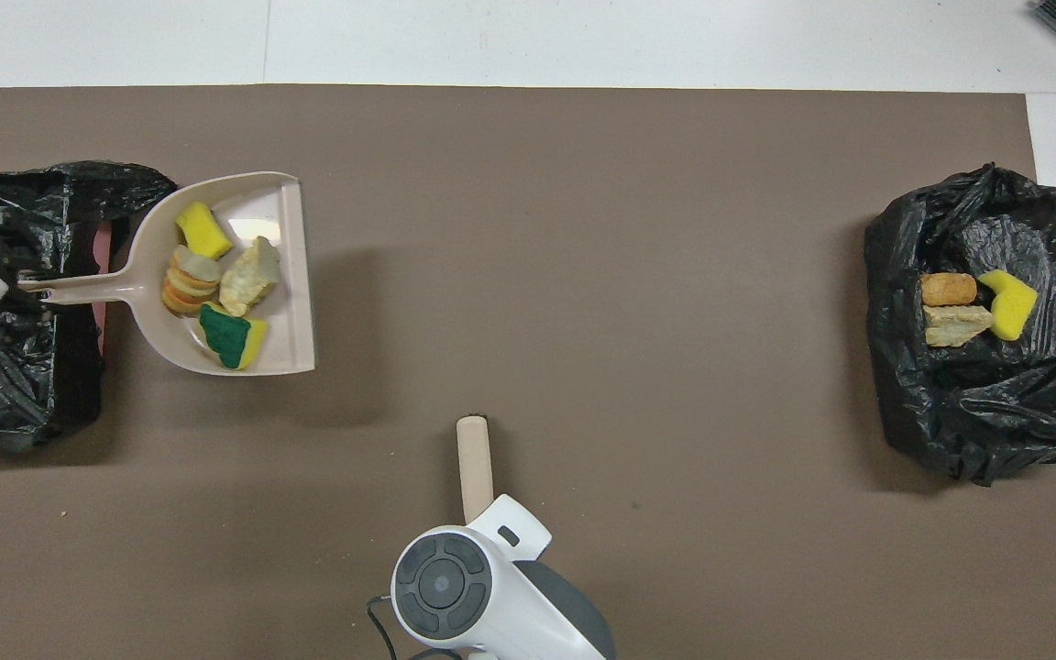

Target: Sweep and dump trash in bin

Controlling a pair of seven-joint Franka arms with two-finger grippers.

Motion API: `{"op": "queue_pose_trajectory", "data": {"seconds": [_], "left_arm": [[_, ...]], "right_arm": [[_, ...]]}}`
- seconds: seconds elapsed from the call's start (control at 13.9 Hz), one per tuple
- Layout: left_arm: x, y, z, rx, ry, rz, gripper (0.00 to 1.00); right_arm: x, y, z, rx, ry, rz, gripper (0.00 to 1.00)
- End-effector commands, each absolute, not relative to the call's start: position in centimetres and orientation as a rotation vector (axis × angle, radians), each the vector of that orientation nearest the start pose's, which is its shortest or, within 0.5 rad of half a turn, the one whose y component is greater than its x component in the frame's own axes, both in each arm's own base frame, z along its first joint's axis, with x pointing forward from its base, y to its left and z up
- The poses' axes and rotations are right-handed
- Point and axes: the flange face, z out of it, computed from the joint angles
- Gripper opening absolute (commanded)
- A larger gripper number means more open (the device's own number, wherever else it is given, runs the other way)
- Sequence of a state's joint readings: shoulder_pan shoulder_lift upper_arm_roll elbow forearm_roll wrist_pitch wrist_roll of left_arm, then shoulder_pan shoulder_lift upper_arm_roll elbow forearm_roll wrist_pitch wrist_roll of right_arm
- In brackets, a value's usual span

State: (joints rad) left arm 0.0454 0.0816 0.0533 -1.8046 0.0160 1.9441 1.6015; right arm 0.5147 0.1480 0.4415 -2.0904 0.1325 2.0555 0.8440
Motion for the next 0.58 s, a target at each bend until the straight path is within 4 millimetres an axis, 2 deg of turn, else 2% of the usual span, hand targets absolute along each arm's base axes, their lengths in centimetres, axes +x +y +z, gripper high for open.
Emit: {"op": "queue_pose_trajectory", "data": {"seconds": [0.0,0.07,0.29,0.43,0.51], "left_arm": [[59.5,12.0,52.4,-2.260,2.070,-0.088,0.00],[59.9,14.4,53.2,-2.248,2.048,-0.088,0.00],[58.9,20.6,54.0,-2.252,1.982,-0.090,0.00],[57.7,25.4,54.3,-2.289,1.875,-0.120,0.00],[57.4,26.7,54.8,-2.277,1.858,-0.119,0.00]], "right_arm": [[32.2,44.5,34.8,-3.112,0.062,0.410,0.42],[32.8,44.5,34.6,-3.109,0.069,0.420,0.99],[35.2,44.5,36.7,-3.087,0.114,0.417,1.00],[37.8,43.1,39.2,-3.078,0.161,0.409,1.00],[39.2,42.5,41.0,-3.078,0.174,0.412,1.00]]}}
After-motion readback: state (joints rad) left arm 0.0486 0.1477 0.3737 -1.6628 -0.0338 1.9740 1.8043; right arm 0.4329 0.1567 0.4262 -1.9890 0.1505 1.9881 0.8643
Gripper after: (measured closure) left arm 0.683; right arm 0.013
